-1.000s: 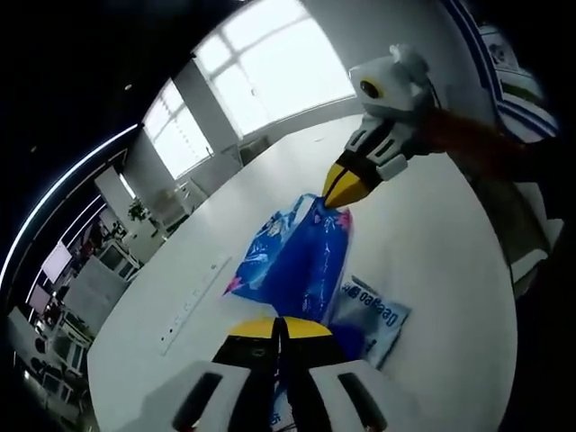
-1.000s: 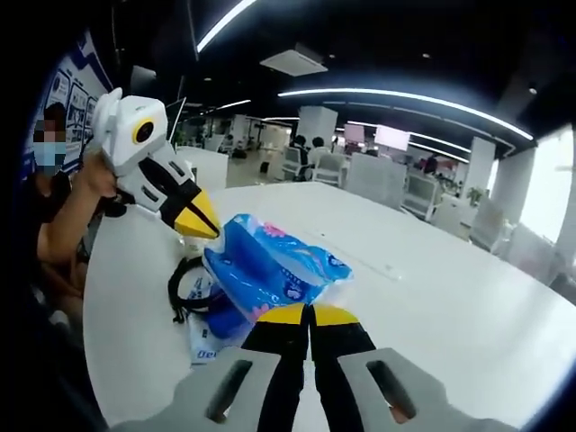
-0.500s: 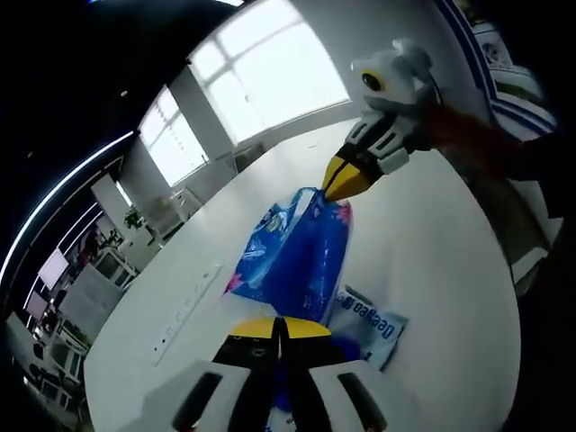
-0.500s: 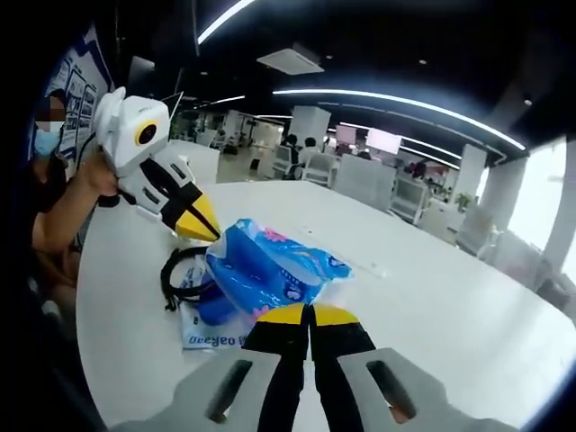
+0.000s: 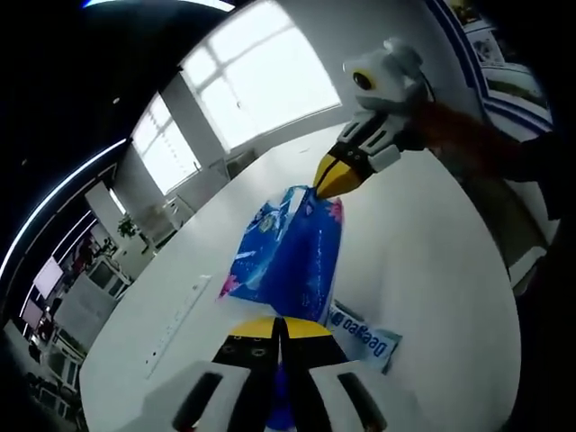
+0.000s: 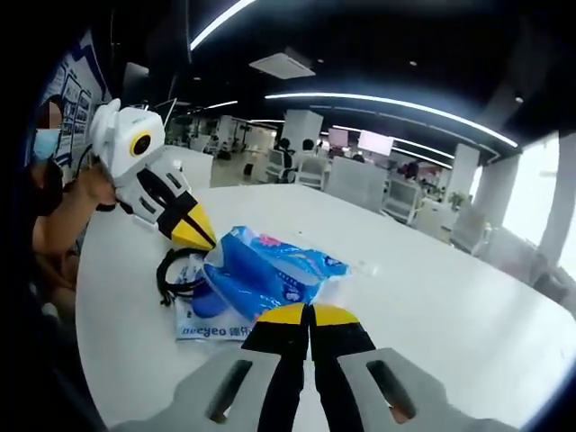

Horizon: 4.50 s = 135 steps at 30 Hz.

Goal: Arrange the tabletop items into an orderly group along one side of the table until the central work area is clear of visible clutter.

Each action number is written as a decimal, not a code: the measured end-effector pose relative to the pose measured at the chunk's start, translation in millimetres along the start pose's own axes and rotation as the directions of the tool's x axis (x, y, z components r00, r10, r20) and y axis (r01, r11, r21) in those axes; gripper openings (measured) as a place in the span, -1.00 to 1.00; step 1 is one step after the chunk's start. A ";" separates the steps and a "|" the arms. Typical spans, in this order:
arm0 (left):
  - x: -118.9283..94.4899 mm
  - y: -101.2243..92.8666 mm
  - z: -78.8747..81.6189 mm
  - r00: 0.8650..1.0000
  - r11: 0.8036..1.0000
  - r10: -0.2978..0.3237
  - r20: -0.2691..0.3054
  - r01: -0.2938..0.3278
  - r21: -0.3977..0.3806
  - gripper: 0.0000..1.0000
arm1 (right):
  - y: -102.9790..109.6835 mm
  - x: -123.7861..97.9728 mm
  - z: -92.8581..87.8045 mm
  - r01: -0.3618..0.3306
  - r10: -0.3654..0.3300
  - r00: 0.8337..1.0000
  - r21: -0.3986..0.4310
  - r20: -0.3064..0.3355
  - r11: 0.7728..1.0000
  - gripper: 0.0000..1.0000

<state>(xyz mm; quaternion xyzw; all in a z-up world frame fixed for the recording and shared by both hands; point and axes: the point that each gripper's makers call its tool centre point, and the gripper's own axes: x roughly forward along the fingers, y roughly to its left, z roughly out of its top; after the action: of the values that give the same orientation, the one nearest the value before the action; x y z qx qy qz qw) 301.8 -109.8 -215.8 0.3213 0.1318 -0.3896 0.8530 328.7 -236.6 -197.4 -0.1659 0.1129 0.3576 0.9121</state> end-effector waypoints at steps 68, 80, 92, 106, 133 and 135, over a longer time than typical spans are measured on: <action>67.0 -49.4 43.3 0.990 0.988 -0.135 0.028 0.133 0.077 -1.00 | -61.8 -47.4 -57.2 0.154 -0.149 0.987 0.099 -0.056 0.983 -1.00; 83.6 -61.1 26.5 0.987 0.985 -0.160 -0.012 0.160 0.068 -1.00 | -58.6 -39.8 -79.9 0.146 -0.136 0.987 0.116 -0.090 0.982 -1.00; 94.3 -66.4 4.8 0.984 0.985 -0.163 -0.066 0.166 0.052 -1.00 | -52.5 -23.5 -101.3 0.132 -0.115 0.986 0.137 -0.125 0.982 -1.00; 96.6 -68.9 -1.5 0.985 0.986 -0.155 -0.080 0.160 0.055 -1.00 | -50.5 -13.6 -115.9 0.121 -0.092 0.984 0.195 -0.151 0.973 -1.00; 78.7 -75.7 -2.7 0.982 0.983 -0.182 -0.055 0.182 -0.005 -0.54 | -52.9 -30.7 -93.3 0.133 -0.114 0.988 0.190 -0.106 0.973 -0.70; 75.4 -73.7 0.2 0.984 0.984 -0.176 -0.038 0.175 -0.030 -0.38 | -51.3 -30.8 -88.5 0.132 -0.114 0.988 0.179 -0.106 0.975 -0.59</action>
<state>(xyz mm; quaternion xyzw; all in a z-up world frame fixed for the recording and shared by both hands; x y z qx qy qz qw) 296.4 -189.8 -284.3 0.3051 0.1820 -0.4547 0.8167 334.2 -324.7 -257.4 -0.1035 0.1784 0.2801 0.9376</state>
